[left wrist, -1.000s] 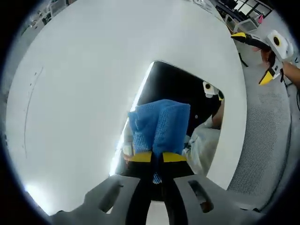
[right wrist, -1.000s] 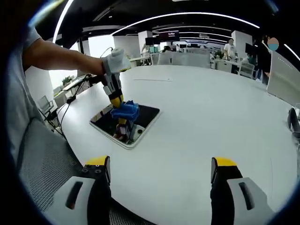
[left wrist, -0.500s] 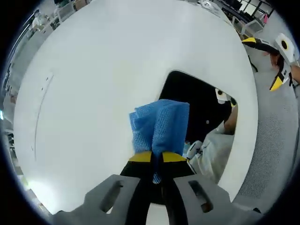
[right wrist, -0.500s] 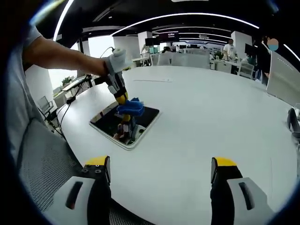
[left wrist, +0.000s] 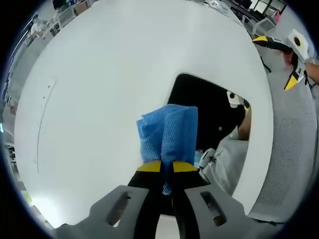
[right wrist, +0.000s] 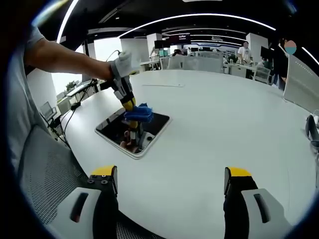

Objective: Wipe the mirror surface with the cleaning cloth until all visible marks leave the cleaned area.

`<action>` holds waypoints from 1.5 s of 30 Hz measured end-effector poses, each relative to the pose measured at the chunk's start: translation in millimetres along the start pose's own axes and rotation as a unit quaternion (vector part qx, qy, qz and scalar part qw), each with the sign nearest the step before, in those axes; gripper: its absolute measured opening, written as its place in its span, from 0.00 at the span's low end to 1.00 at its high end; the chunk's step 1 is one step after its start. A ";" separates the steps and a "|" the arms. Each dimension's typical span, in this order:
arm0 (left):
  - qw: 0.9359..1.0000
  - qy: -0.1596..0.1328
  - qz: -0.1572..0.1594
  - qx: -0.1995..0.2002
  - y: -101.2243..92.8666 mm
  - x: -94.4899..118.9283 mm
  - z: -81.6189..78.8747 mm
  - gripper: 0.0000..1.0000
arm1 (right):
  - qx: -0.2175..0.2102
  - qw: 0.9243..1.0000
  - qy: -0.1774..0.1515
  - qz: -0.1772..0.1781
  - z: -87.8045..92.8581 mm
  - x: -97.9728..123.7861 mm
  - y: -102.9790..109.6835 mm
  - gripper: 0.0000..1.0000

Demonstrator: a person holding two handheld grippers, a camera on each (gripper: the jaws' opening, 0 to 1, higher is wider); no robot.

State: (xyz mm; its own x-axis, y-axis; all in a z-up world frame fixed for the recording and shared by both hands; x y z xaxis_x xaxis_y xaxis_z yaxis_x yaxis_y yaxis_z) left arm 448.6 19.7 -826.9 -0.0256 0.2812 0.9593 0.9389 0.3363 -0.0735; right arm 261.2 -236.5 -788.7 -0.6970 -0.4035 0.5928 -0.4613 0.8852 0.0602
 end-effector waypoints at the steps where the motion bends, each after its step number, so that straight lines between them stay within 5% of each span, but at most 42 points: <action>1: 1.000 0.001 0.000 0.000 0.7 0.5 1.1 0.03 | -0.001 1.000 0.000 0.000 0.1 -0.1 -0.1 0.87; 10: 1.000 0.005 0.001 0.006 6.9 4.7 12.2 0.03 | 0.001 1.000 0.002 0.000 0.7 -0.4 -0.1 0.87; 45: 1.000 0.006 -0.001 0.002 8.1 3.7 12.8 0.03 | 0.000 1.000 0.001 0.001 0.0 0.4 -0.1 0.86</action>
State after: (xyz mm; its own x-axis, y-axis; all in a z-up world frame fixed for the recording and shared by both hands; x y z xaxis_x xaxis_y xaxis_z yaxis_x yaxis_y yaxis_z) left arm 451.7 35.0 -827.5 -0.0240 0.2704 0.9625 0.9372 0.3410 -0.0725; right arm 260.9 -236.8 -788.4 -0.6970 -0.4020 0.5938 -0.4603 0.8858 0.0595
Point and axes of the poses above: the point that each gripper's makers call its tool centre point, and the gripper's own axes: x roughly backward along the fingers, y roughly to its left, z roughly out of its underside, the point moved 4 cm from there along x, roughly backward along the fingers, and after that the axes turned 1 degree about z, right-handed, at the moved point
